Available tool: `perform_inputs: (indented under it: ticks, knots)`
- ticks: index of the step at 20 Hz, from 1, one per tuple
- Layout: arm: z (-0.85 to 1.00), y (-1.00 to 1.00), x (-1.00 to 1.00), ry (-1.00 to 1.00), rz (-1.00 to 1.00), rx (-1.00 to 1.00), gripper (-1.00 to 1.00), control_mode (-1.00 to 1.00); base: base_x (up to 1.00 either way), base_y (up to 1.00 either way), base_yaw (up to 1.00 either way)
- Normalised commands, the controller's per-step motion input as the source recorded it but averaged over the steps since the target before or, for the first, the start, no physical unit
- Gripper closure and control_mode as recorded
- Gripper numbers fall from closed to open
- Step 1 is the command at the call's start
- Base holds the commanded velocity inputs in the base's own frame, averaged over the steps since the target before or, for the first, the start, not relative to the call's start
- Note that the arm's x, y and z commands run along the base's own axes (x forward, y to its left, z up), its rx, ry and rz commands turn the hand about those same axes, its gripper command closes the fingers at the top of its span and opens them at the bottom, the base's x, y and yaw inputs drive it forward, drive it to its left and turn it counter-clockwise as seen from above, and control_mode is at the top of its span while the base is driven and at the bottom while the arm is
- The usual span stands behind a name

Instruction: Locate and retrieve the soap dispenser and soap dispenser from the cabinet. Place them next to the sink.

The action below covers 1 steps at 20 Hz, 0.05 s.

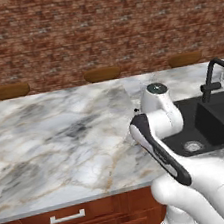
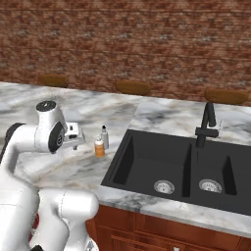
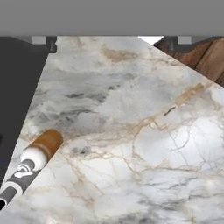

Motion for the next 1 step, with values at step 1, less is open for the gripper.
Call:
perform_inputs:
  ticks: [1]
  knots:
    - [0.02,0.0,-0.14,-0.1,-0.05,0.04,-1.0,-1.0,0.0,0.0,0.0]
